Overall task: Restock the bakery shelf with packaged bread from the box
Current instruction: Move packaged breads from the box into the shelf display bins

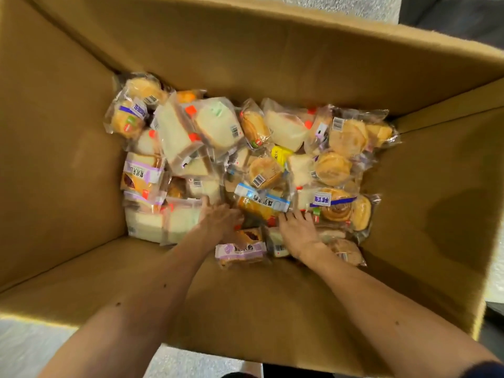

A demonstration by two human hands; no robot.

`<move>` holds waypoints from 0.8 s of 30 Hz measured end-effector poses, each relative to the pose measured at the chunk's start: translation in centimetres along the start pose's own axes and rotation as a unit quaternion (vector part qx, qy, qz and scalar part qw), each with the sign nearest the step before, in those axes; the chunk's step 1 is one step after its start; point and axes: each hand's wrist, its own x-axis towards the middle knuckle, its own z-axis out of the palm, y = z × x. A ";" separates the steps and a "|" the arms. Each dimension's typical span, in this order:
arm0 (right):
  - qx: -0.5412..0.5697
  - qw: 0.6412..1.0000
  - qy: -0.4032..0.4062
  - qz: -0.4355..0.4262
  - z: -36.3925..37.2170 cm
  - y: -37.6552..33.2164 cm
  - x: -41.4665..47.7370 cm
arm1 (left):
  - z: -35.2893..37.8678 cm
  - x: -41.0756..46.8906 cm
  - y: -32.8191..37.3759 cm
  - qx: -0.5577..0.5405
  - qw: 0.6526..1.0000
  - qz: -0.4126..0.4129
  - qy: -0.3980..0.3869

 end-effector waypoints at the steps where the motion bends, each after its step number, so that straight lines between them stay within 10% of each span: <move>1: 0.005 1.000 -0.012 -0.004 0.0 0.1 0.3 | 0.1 0.2 0.0 0.011 1.000 0.013 -0.009; 10: 0.271 0.959 0.084 -0.021 -2.6 2.2 3.1 | 0.8 0.9 -1.7 -0.185 0.973 0.062 -0.122; 24: 0.419 0.904 -0.058 0.061 -2.5 -1.1 4.2 | 0.2 -3.1 -7.5 -0.286 0.953 0.005 -0.100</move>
